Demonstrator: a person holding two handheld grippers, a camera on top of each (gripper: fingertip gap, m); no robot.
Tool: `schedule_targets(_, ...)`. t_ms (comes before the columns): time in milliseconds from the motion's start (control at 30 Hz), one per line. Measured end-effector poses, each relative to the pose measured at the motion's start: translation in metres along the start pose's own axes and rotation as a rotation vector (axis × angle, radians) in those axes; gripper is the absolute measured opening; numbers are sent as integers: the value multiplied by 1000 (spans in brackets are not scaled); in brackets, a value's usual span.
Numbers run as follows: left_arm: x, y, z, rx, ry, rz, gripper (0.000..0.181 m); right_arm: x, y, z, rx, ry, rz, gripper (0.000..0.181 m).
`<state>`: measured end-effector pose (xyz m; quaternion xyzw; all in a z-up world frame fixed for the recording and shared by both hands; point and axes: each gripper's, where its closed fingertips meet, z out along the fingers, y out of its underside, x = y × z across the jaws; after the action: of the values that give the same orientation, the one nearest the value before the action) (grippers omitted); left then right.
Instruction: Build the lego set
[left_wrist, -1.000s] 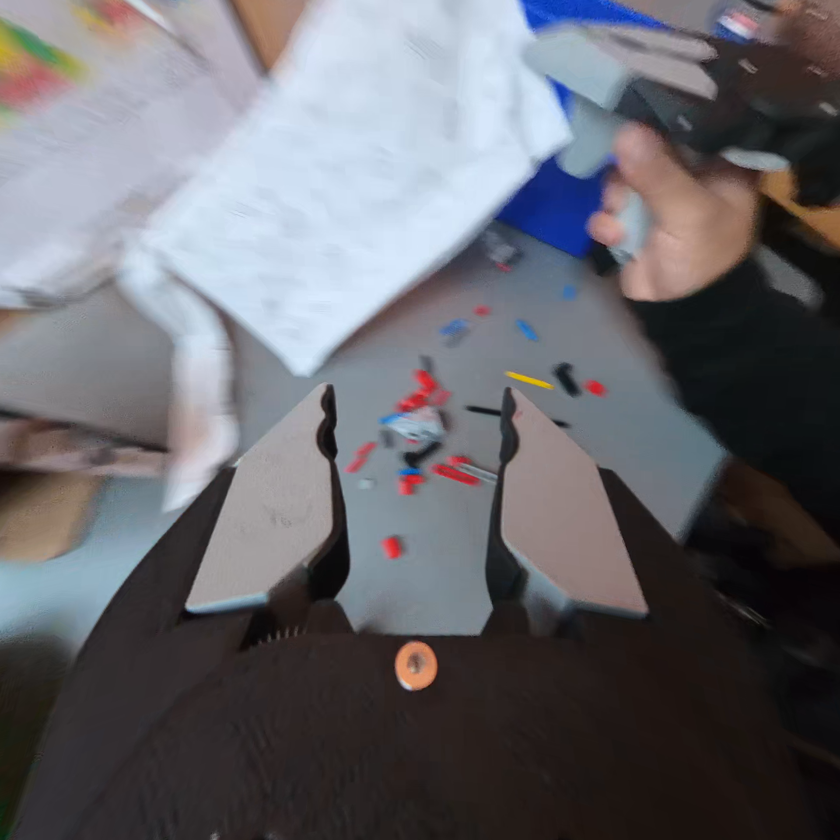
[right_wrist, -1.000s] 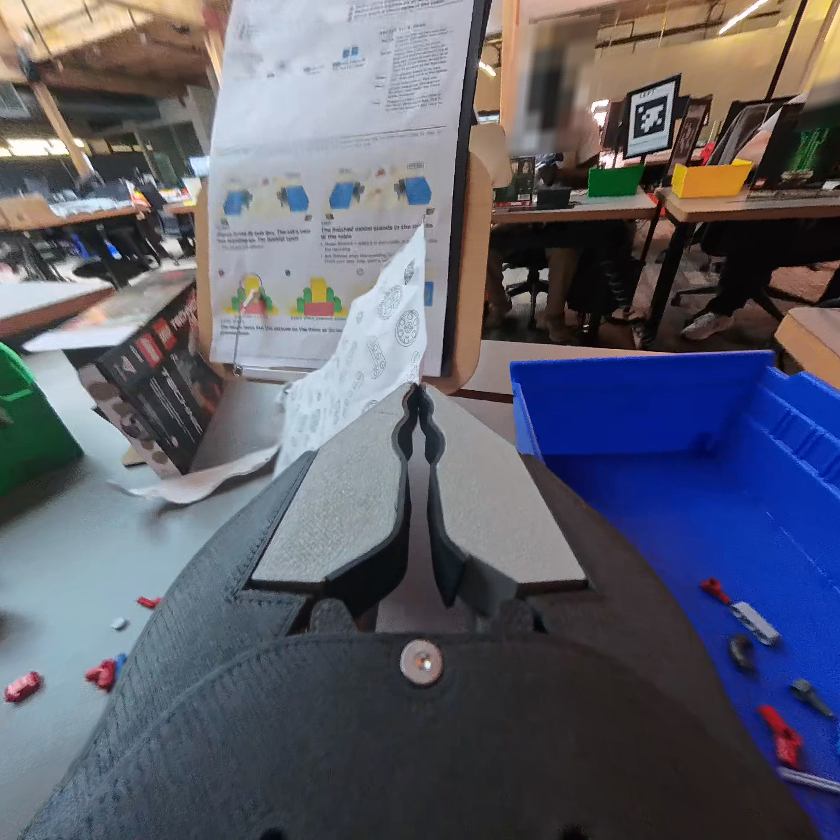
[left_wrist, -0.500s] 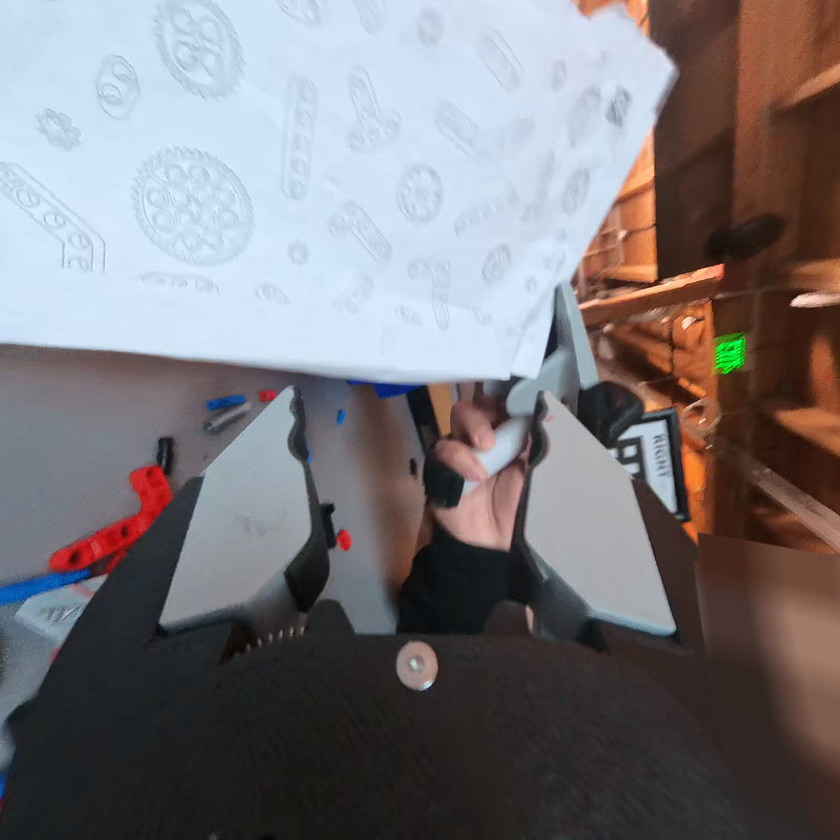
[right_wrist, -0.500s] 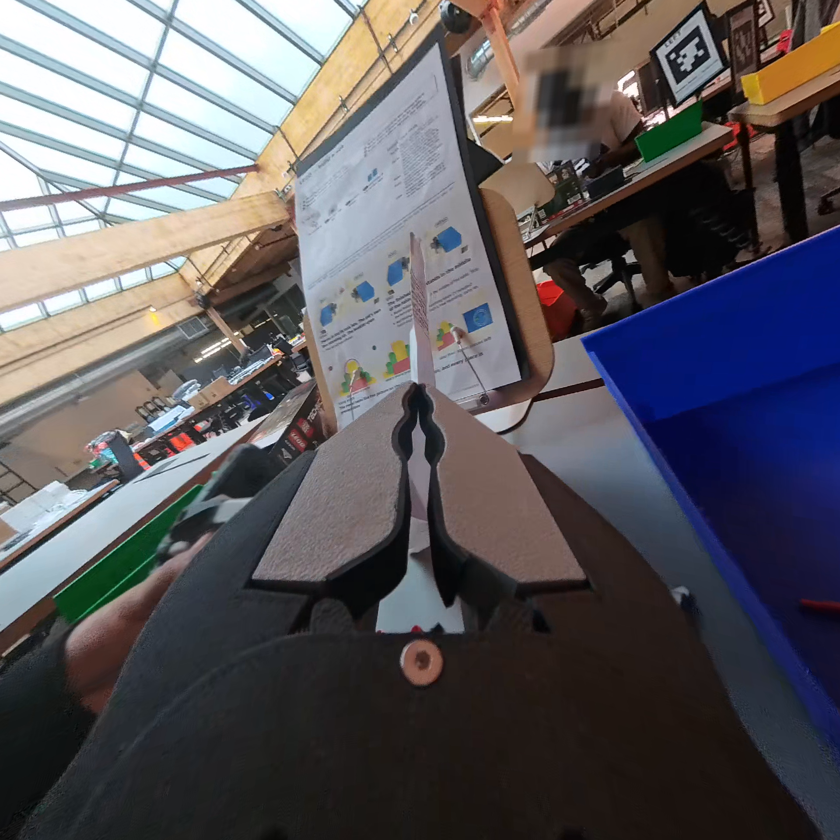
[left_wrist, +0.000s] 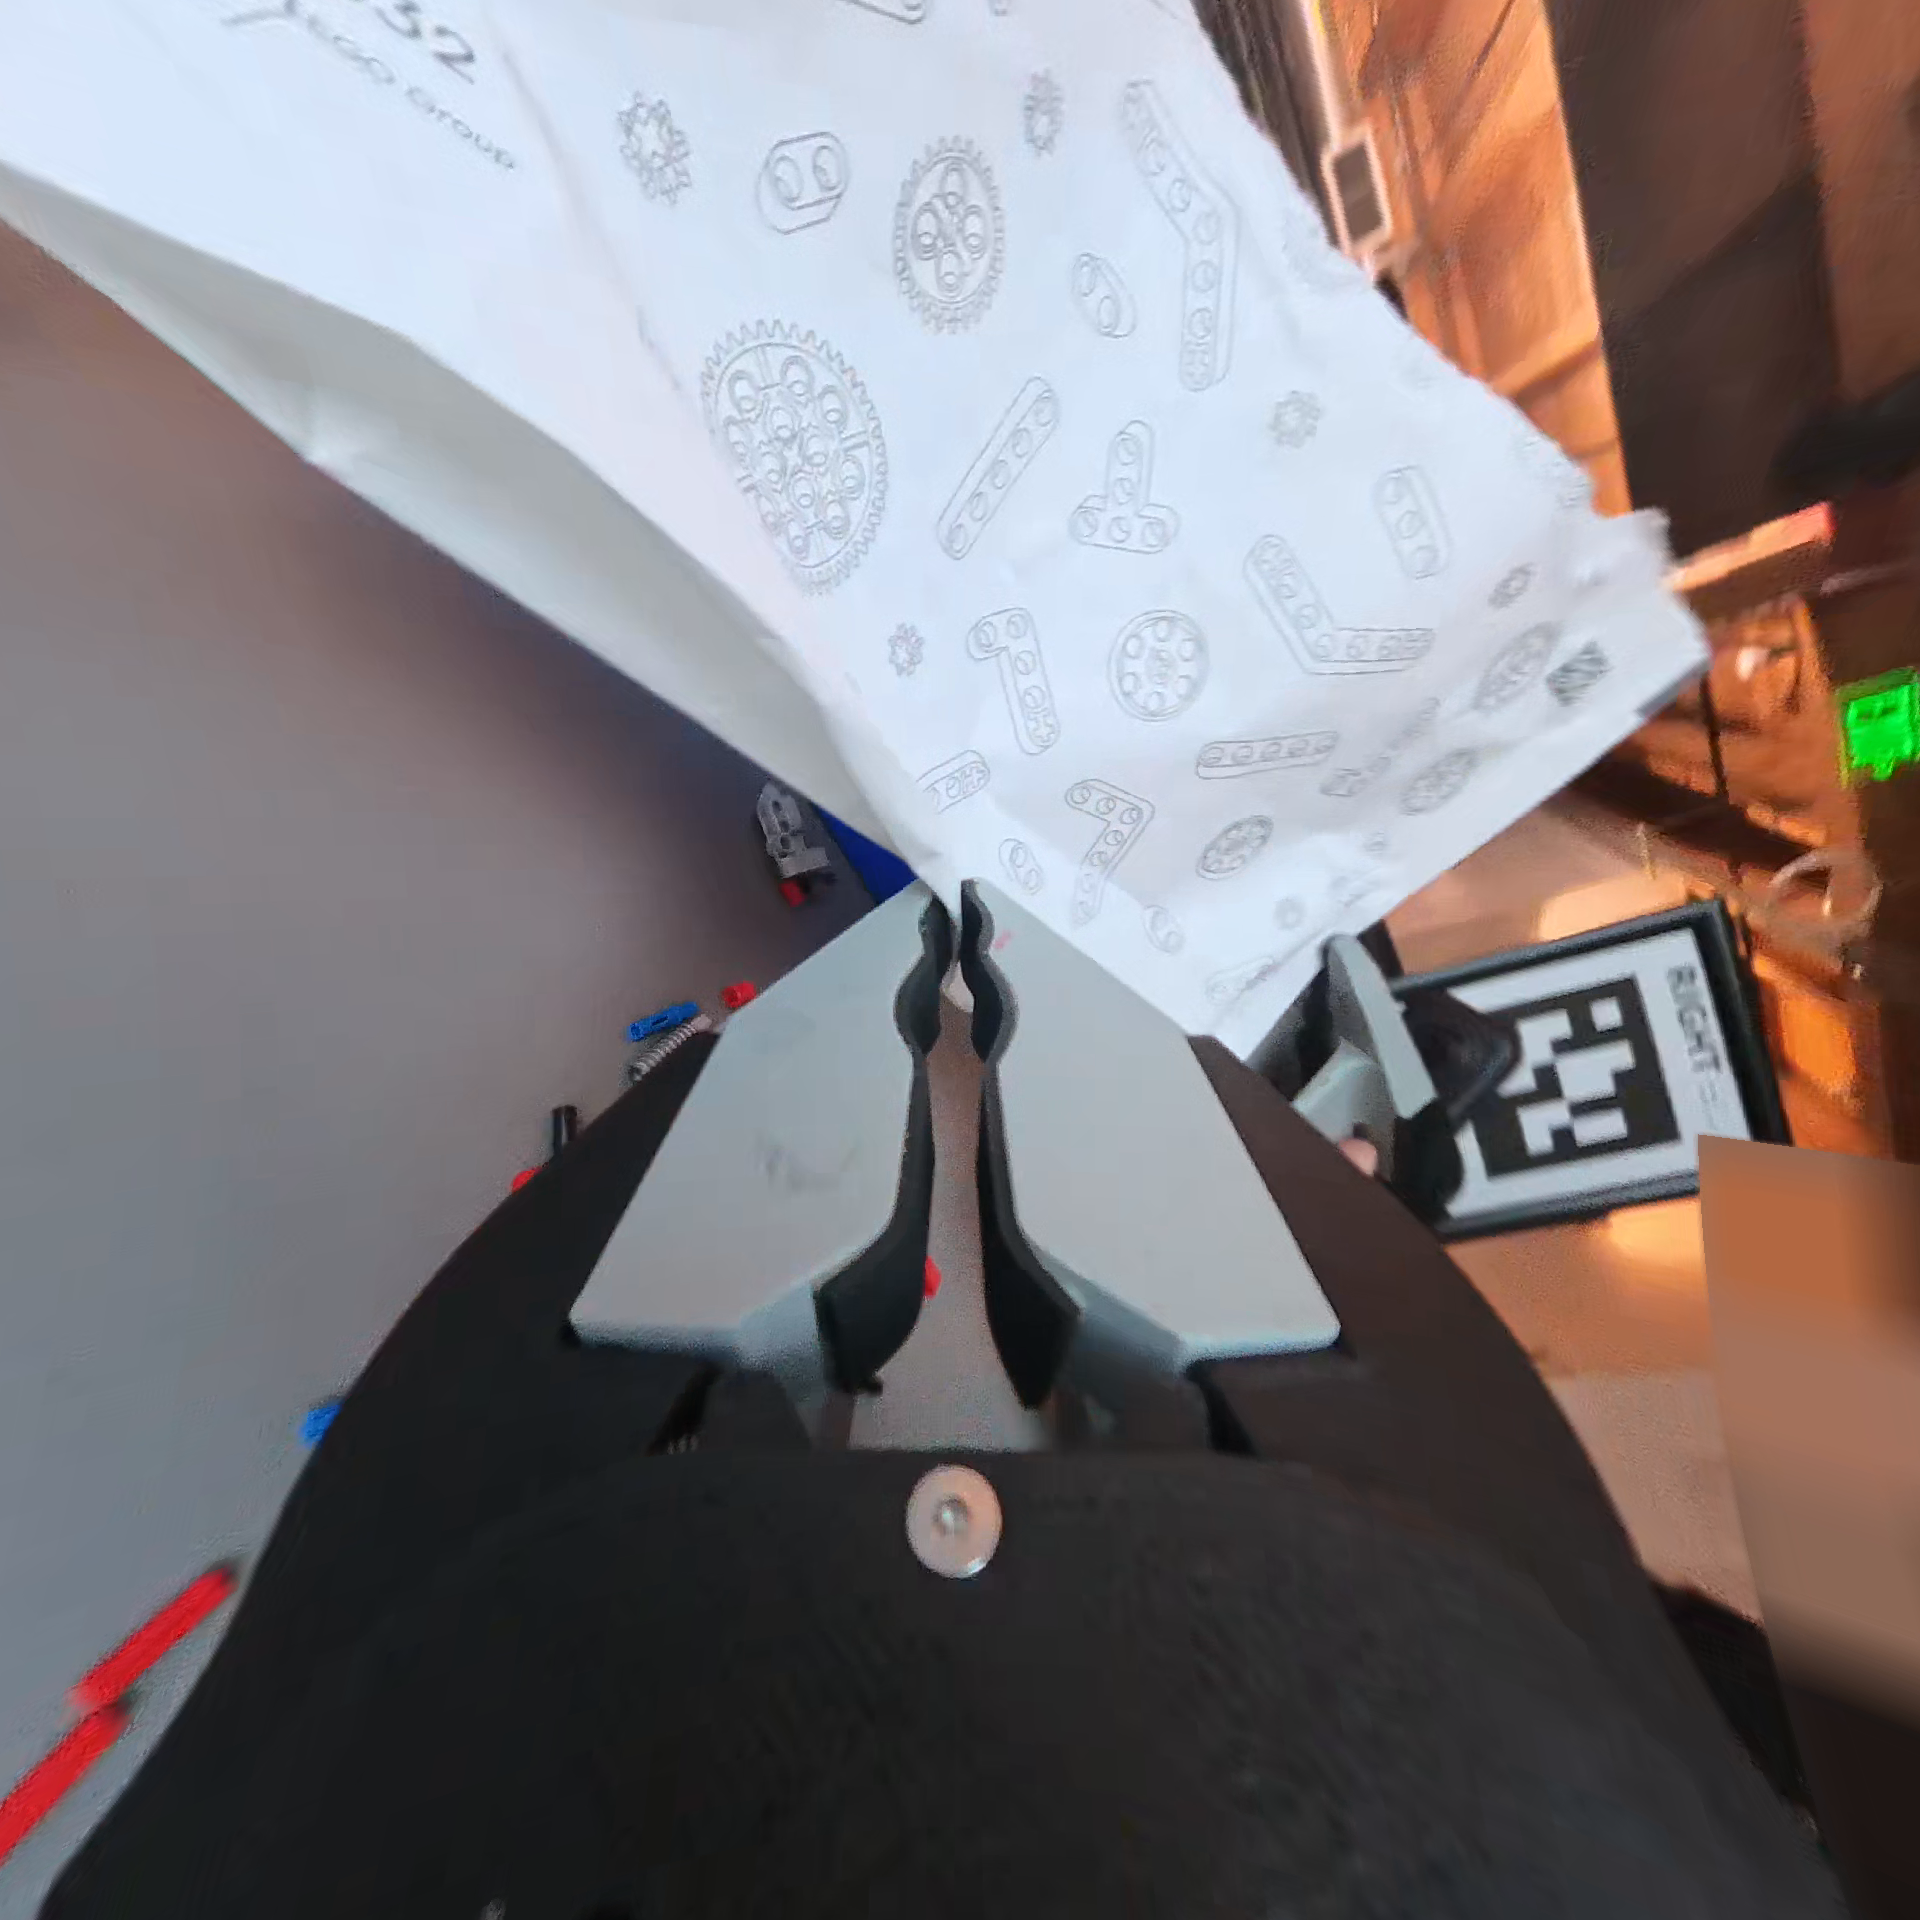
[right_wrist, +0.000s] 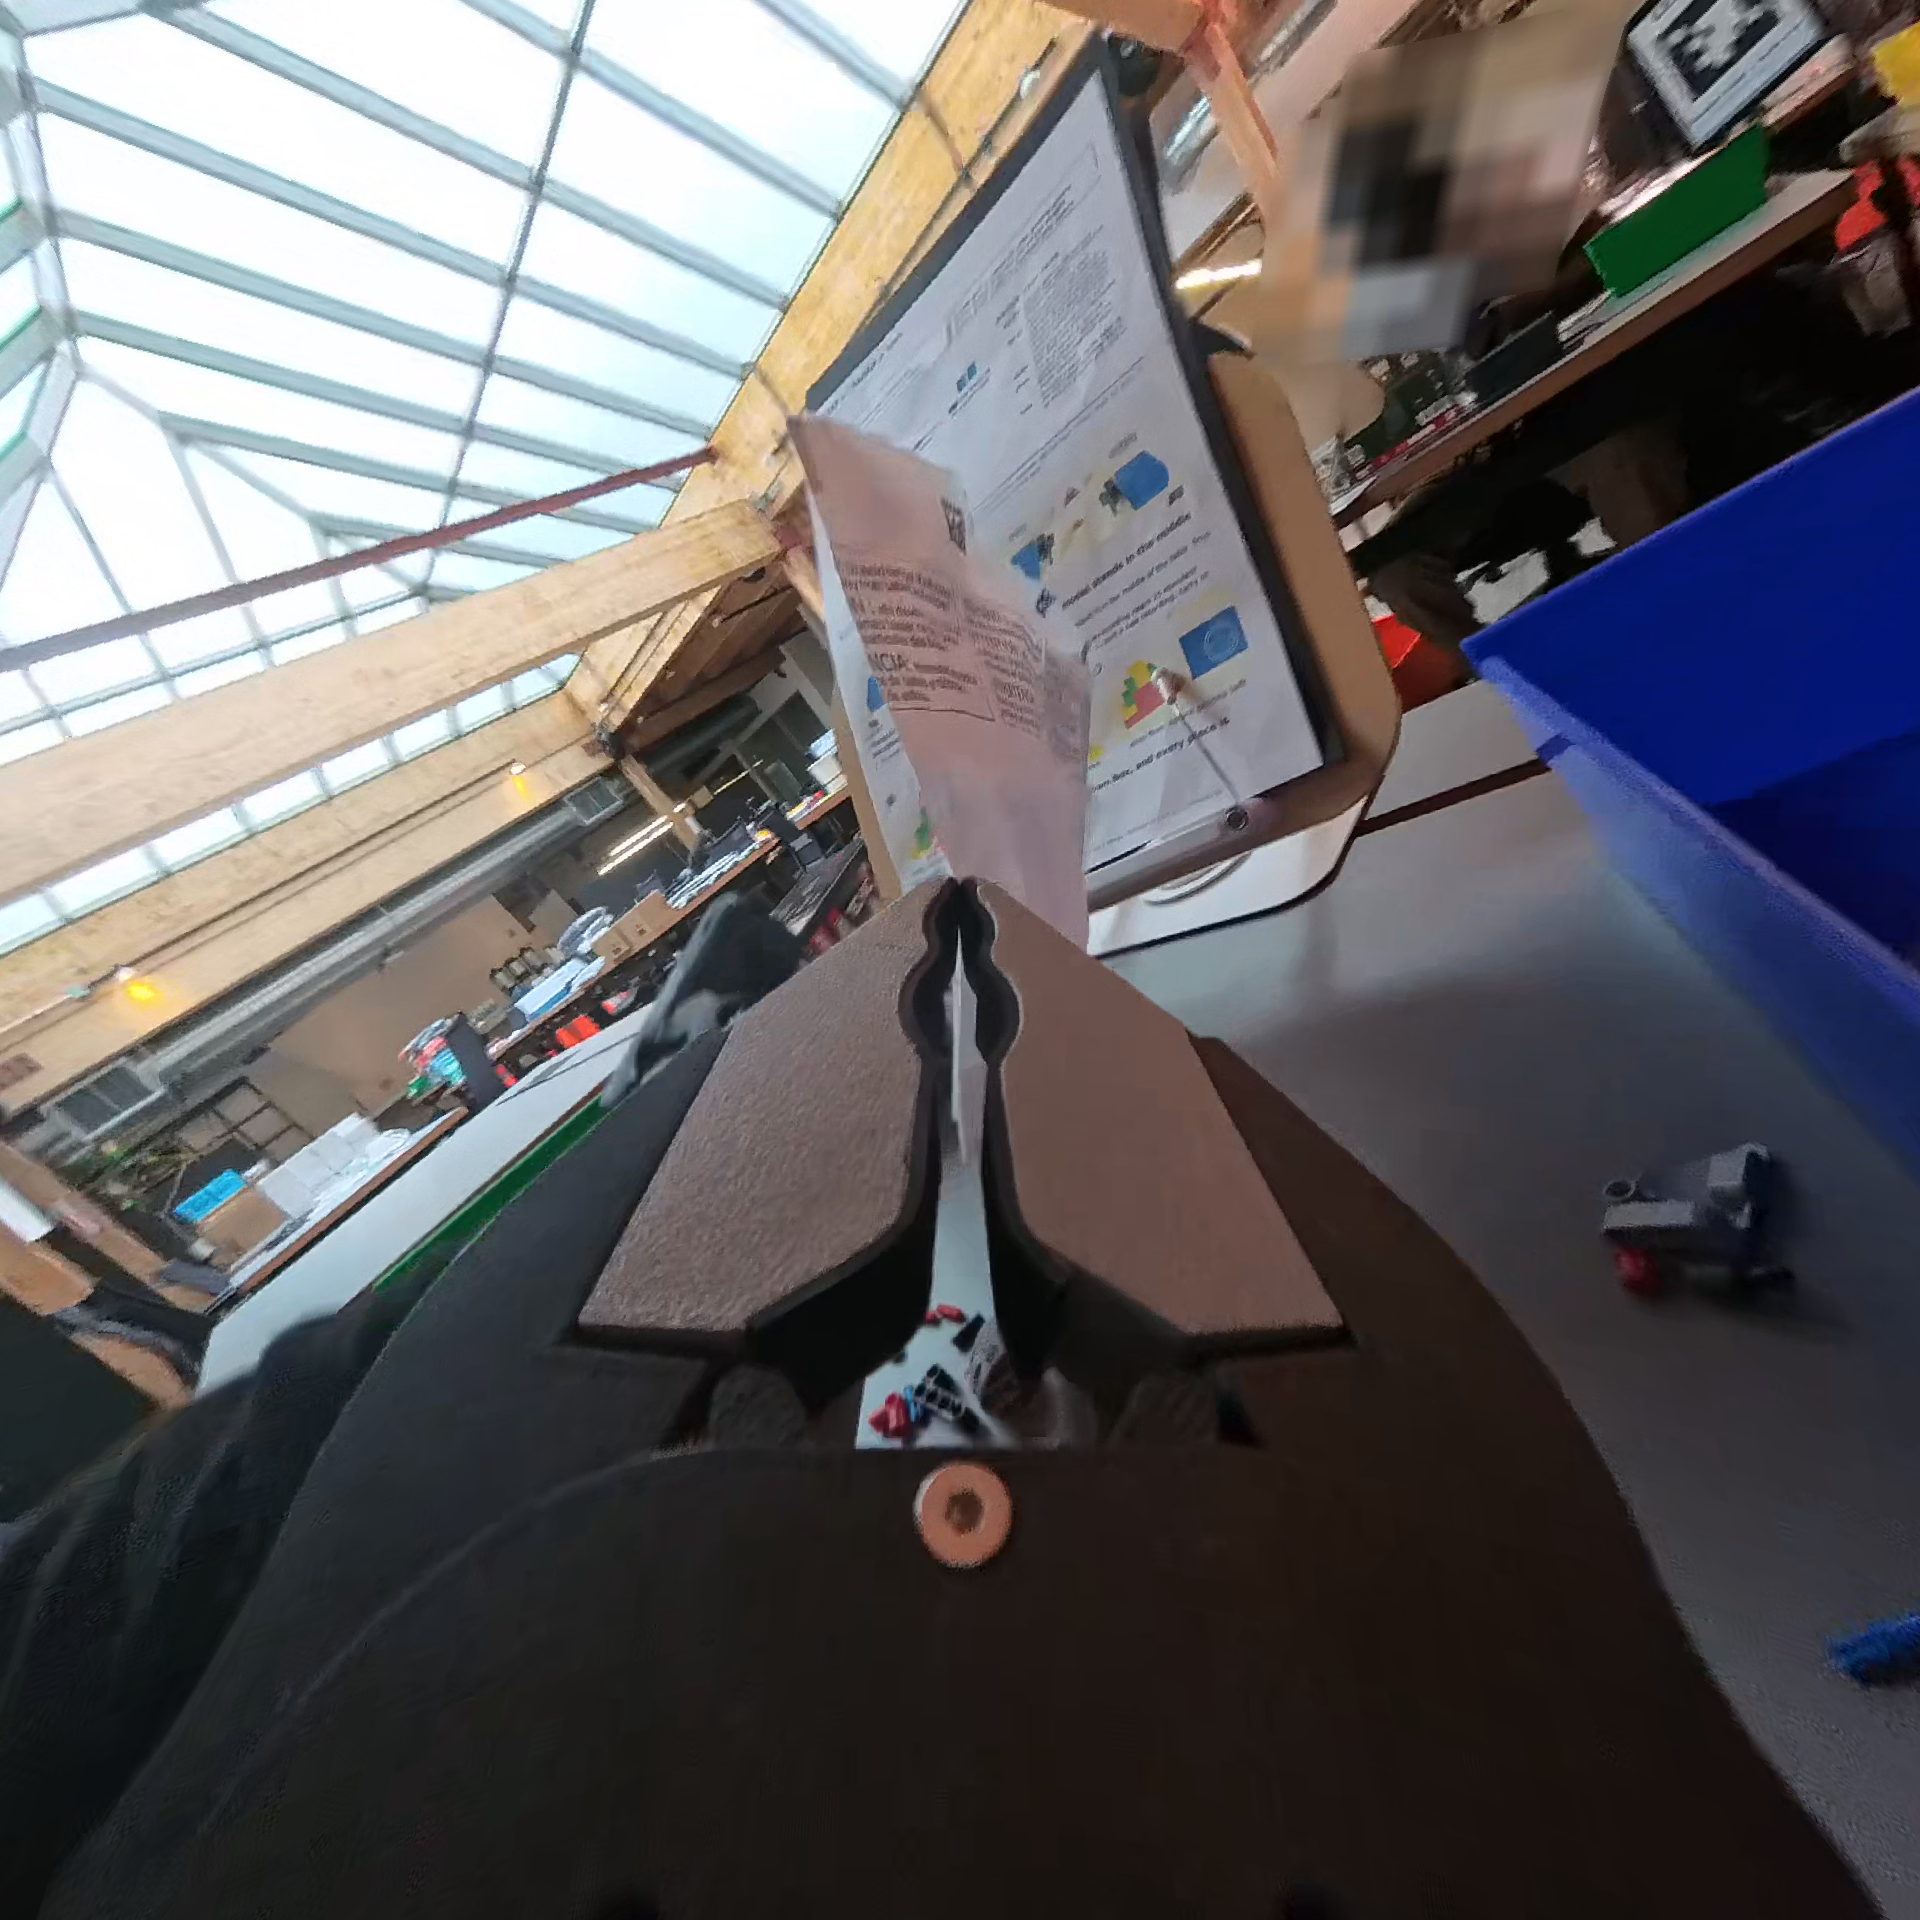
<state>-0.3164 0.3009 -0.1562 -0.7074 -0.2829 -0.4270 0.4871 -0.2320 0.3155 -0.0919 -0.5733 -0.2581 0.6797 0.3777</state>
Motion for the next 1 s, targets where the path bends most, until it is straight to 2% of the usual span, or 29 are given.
schedule_targets(67, 14, -9, -16, -91, 24, 52, 0, -12, -6, -5, 15, -106, -24, 3)
schedule_targets(133, 22, -17, -35, -200, -4, 142, 0, -19, -19, -10, 9, -181, -97, 16)
schedule_targets(200, 28, -24, -56, -336, -23, 237, 0, -17, -20, -13, -105, -232, -212, 19)
schedule_targets(267, 41, -19, -76, -508, 54, 257, 0, -12, -7, -17, -288, -321, -320, 24)
schedule_targets(300, 47, -14, -86, -586, 103, 278, 0, -5, -1, -17, -365, -327, -384, 33)
schedule_targets(333, 52, -8, -94, -663, 139, 302, 0, -3, 6, -18, -431, -349, -463, 62)
schedule_targets(433, 43, 2, -106, -822, 105, 318, 0, -19, 17, -19, -501, -441, -736, 80)
schedule_targets(467, 43, 5, -108, -856, 118, 309, 0, -25, 19, -17, -501, -450, -856, 77)
schedule_targets(567, 38, 17, -111, -965, 135, 294, 0, -40, 22, -11, -460, -442, -1203, 50)
schedule_targets(700, 25, 27, -111, -1048, 120, 287, 0, -62, 48, -20, -474, -518, -1415, 21)
schedule_targets(867, 14, 37, -112, -1108, 140, 265, 0, -65, 45, -24, -390, -459, -1603, 31)
schedule_targets(1000, 6, 40, -110, -1121, 127, 263, 0, -74, 48, -27, -357, -494, -1669, 22)
